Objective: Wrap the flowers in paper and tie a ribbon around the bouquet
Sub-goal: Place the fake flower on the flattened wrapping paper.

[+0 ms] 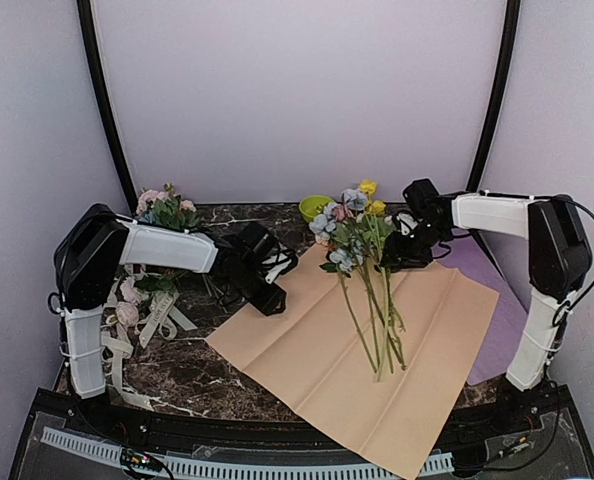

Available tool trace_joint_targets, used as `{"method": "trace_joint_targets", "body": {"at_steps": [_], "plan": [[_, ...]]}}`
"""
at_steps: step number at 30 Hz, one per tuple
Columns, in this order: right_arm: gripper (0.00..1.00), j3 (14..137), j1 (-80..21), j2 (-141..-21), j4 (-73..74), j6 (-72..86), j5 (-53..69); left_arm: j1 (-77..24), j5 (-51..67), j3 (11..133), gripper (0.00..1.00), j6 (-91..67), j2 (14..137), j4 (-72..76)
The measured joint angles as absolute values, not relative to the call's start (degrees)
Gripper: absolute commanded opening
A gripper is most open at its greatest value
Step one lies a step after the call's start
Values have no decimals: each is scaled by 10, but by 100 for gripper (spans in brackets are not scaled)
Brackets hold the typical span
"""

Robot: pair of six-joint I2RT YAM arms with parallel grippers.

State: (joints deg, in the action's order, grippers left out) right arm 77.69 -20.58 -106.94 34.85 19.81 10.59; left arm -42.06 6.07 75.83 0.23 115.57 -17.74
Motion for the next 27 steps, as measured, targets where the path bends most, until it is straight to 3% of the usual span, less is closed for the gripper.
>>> {"method": "trace_joint_targets", "body": {"at_steps": [9, 17, 21, 27], "plan": [[59, 751, -206, -954, 386, 197, 23, -430, -9, 807, 54, 25, 1188, -202], [51, 672, -208, -931, 406, 201, 27, -414, -62, 834, 54, 29, 1204, -199], [50, 671, -240, -931, 416, 193, 36, -405, -73, 839, 64, 35, 1207, -195], [45, 671, -295, -931, 428, 196, 54, -409, -59, 776, 69, 74, 1169, -127]]}}
